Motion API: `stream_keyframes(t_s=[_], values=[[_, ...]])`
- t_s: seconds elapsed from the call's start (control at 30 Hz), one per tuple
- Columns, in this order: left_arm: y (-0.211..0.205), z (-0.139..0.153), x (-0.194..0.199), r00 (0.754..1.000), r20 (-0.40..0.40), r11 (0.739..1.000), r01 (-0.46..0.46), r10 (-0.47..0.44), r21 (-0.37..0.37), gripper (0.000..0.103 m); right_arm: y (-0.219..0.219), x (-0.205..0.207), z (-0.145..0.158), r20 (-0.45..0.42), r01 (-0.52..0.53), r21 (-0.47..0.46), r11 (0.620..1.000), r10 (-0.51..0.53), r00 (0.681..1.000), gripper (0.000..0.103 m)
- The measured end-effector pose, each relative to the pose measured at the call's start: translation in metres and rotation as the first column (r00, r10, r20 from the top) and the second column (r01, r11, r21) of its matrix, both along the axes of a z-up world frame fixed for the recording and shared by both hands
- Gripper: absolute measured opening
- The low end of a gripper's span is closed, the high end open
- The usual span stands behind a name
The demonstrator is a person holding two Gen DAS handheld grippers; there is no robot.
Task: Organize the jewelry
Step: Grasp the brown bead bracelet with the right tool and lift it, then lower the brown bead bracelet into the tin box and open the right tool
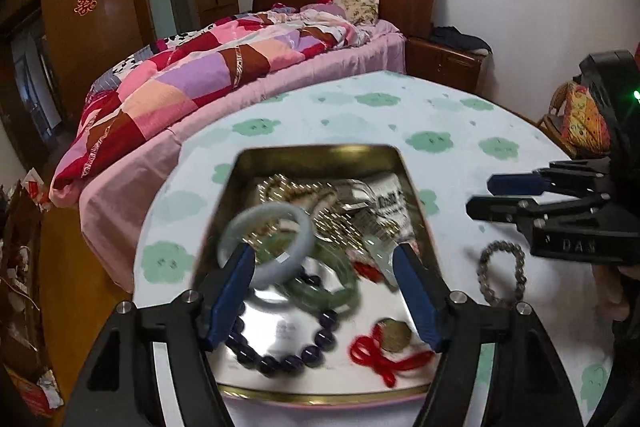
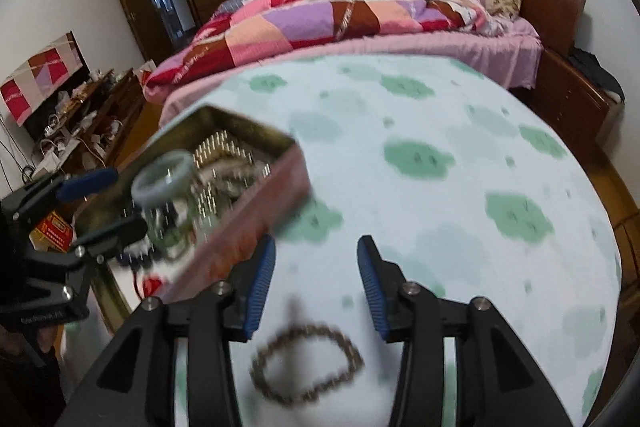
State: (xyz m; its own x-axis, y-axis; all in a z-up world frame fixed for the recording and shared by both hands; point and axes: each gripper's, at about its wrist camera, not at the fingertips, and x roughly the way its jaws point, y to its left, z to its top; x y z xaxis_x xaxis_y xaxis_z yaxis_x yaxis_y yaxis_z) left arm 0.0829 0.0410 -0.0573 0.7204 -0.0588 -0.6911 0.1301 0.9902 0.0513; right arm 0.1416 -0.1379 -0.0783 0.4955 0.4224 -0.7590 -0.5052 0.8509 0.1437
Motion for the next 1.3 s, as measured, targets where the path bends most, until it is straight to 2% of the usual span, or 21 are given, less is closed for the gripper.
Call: stream_keyframes(t_s=[0.13, 0.2, 0.43, 0.47, 0.53, 0.7, 0.83, 1.0, 1.3], values=[[-0.013, -0.002, -0.003, 1.0, -0.006, 1.0, -0.003, 0.003, 0.008, 0.072, -0.009, -0.015, -0.014, -0.022, 0.017, -0.057, 0.998, -0.019, 1.0, 0.047], [-0.024, 0.0, -0.005, 1.0, 0.003, 1.0, 0.021, -0.021, 0.014, 0.072, -0.013, -0.02, -0.021, -0.029, 0.024, -0.079, 0.997, -0.027, 0.999, 0.05], [-0.059, -0.008, -0.001, 0.997, -0.022, 0.993, 0.076, -0.075, 0.089, 0.072, -0.016, -0.029, -0.03, -0.003, 0.054, -0.134, 0.99, -0.055, 0.999, 0.05], [-0.061, -0.009, 0.0, 0.996, -0.026, 0.993, 0.083, -0.081, 0.089, 0.072, -0.012, -0.032, -0.031, 0.008, 0.045, -0.145, 0.988, -0.044, 0.999, 0.043], [-0.062, -0.013, 0.002, 0.996, -0.042, 0.993, 0.08, -0.076, 0.09, 0.072, -0.007, -0.04, -0.03, 0.03, 0.007, -0.162, 0.987, -0.002, 1.0, 0.01], [-0.052, -0.011, 0.0, 0.997, -0.048, 0.996, 0.065, -0.063, 0.055, 0.072, -0.001, -0.051, -0.026, 0.061, -0.016, -0.151, 0.988, 0.025, 0.998, 0.01], [-0.045, -0.004, -0.004, 0.998, -0.034, 0.998, 0.057, -0.056, 0.031, 0.072, -0.006, -0.053, -0.001, 0.118, 0.01, -0.106, 0.994, 0.003, 0.993, 0.01], [-0.035, 0.009, -0.008, 1.0, -0.002, 0.999, 0.031, -0.031, 0.012, 0.072, 0.005, -0.056, 0.033, 0.199, -0.007, -0.079, 0.997, 0.022, 0.98, 0.01], [-0.003, 0.023, -0.011, 0.999, 0.028, 0.999, -0.042, 0.043, -0.002, 0.072, 0.036, -0.051, 0.056, 0.255, -0.064, -0.064, 0.996, 0.078, 0.964, 0.01]])
